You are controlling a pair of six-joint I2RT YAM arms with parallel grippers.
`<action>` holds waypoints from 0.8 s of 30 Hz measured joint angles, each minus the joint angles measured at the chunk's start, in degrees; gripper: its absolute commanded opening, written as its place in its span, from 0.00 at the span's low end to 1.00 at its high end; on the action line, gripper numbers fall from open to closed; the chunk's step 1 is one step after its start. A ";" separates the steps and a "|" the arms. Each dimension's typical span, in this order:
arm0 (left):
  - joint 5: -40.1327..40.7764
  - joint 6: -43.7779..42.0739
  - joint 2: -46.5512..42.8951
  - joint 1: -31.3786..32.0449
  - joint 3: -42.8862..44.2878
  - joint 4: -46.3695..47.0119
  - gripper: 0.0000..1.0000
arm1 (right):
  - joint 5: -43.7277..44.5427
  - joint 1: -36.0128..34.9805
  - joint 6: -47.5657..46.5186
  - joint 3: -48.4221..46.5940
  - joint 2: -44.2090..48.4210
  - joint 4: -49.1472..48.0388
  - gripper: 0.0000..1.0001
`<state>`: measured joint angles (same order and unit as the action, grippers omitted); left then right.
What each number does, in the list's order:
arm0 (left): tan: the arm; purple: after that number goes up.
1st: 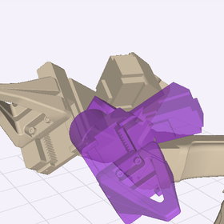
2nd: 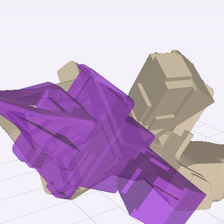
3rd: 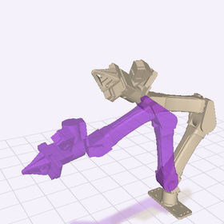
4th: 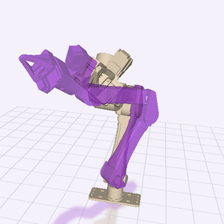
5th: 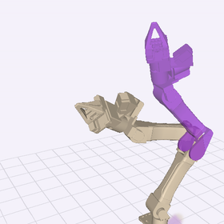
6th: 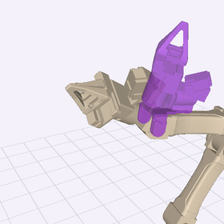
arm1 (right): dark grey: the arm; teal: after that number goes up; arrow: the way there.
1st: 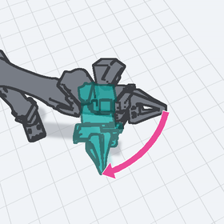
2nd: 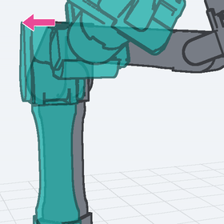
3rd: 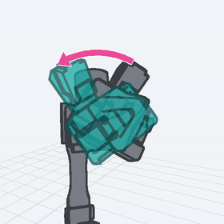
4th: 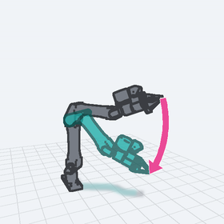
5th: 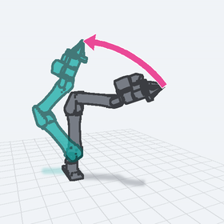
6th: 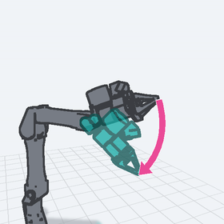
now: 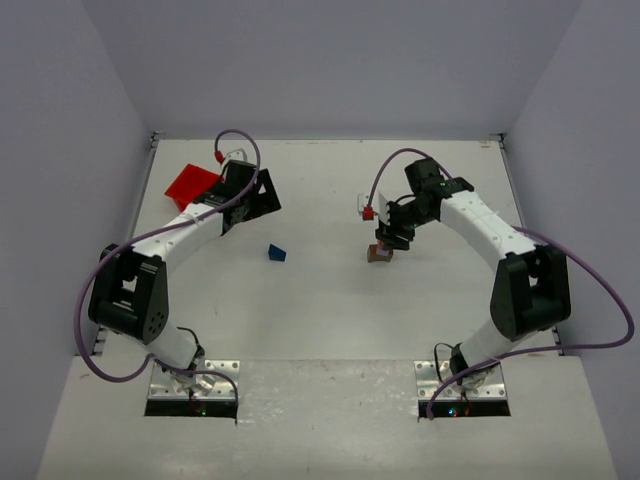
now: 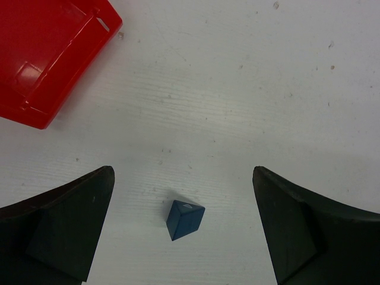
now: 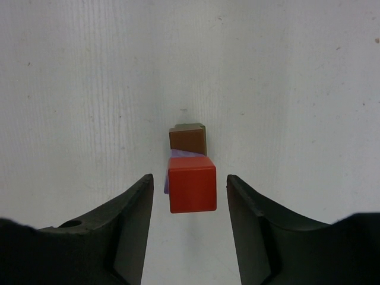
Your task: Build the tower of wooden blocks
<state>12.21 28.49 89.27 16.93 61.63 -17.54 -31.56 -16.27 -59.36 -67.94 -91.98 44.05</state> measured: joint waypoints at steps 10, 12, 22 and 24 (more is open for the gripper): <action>0.07 0.00 0.00 0.00 0.00 0.00 1.00 | 0.06 0.00 1.01 -0.13 -0.46 -0.03 0.57; 0.07 0.00 0.00 0.00 0.00 0.00 1.00 | 0.09 0.00 1.22 -0.13 -0.46 -0.09 0.53; 0.07 0.00 0.00 0.00 0.00 -0.02 1.00 | 1.07 -0.06 2.61 -0.13 -0.46 -0.81 0.45; 0.09 0.00 0.00 0.00 0.00 0.00 1.00 | 1.17 -0.07 2.61 -0.13 -0.46 -0.88 0.44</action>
<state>12.29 28.49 89.27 16.93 61.63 -17.54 -30.38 -16.34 -56.75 -68.07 -92.44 43.17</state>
